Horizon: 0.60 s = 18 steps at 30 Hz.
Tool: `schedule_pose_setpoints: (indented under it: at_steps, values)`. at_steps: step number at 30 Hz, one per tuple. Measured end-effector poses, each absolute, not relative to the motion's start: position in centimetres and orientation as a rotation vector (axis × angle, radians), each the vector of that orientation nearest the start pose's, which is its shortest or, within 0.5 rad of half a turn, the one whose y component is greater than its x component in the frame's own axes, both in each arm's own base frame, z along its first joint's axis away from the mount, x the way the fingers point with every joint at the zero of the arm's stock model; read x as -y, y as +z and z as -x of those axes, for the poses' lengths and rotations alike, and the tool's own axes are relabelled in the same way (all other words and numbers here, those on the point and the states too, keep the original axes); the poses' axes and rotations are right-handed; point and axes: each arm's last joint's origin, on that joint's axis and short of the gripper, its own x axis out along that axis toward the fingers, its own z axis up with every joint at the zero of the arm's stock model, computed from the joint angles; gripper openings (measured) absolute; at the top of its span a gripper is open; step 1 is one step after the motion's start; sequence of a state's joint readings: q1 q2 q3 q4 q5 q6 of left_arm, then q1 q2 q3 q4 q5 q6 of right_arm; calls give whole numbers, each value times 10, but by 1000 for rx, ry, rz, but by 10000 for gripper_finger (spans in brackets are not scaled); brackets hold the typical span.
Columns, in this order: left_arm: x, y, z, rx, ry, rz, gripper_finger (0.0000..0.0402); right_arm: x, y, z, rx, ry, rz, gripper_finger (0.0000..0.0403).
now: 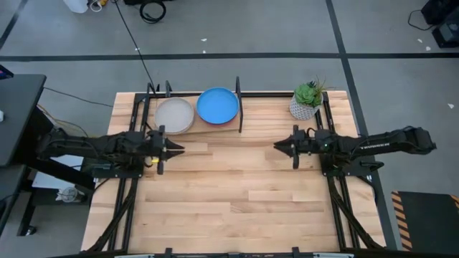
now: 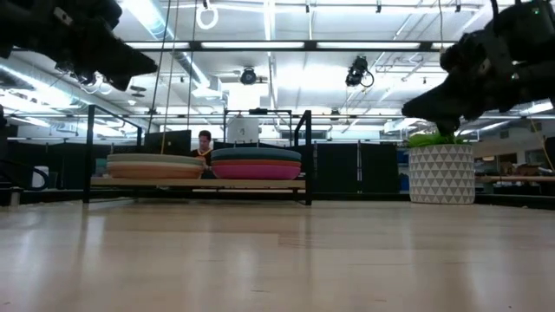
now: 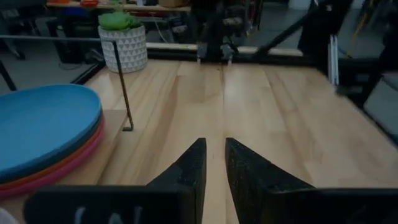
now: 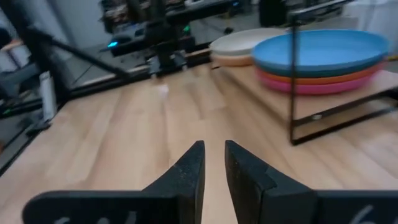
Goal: Place and stack plates onto a shelf
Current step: Return to Home Position
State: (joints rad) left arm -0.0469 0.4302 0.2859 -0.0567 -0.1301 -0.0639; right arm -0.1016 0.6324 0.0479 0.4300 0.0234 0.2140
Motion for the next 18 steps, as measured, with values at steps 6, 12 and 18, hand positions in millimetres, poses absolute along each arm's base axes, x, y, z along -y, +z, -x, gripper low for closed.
schedule_pose_setpoints:
  at_steps: [6, 12, 18]
  values:
    - [2, 211, -119, -181, 76, -81, 32, 25, 150, -130, -131, -219, -274, 68]
    - [1, 207, -107, -99, 77, -128, 6, 30, 155, -127, -90, -252, -250, 66]
    - [1, 195, -97, -45, 81, -119, 9, 33, 156, -126, -76, -275, -213, 66]
